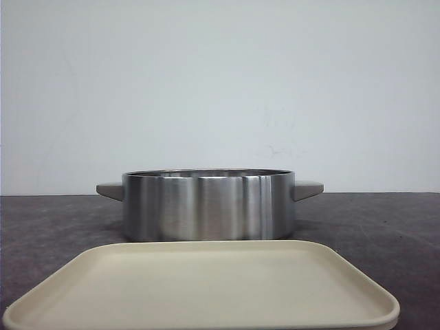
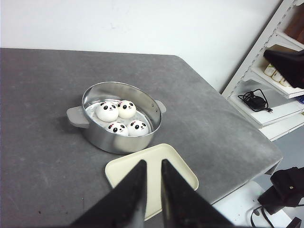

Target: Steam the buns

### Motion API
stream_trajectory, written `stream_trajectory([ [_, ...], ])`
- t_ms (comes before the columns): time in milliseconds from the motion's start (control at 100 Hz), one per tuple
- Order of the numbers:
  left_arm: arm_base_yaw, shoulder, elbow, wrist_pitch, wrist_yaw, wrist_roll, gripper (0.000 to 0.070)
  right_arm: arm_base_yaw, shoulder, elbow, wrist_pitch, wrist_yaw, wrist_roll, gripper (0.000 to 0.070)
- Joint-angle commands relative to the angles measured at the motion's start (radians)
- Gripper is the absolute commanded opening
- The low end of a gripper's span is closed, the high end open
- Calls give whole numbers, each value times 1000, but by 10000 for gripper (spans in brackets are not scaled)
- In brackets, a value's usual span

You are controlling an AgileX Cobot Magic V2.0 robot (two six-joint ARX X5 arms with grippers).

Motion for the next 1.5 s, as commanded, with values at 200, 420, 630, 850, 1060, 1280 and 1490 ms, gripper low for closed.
stream_trajectory([
  [200,-6,2,21,-49,0,-6,15,-476,-223,-444,352,-323,10,6],
  [420,-6,2,21,-49,0,-6,15,-784,-439,-808,438,-377,53,6],
  [630,-6,2,22,-49,0,-6,15,-921,-639,-965,397,-420,59,6],
  [850,-6,2,23,-49,0,-6,15,-949,-675,-964,233,-421,68,6],
  [1060,-6,2,23,-49,0,-6,15,-947,-675,-964,186,-452,66,6],
  [1280,-6,2,23,-49,0,-6,15,-948,-675,-964,193,-447,63,6],
  [1490,-6,2,23,-49,0,-6,15,-949,-675,-964,207,-446,63,6],
])
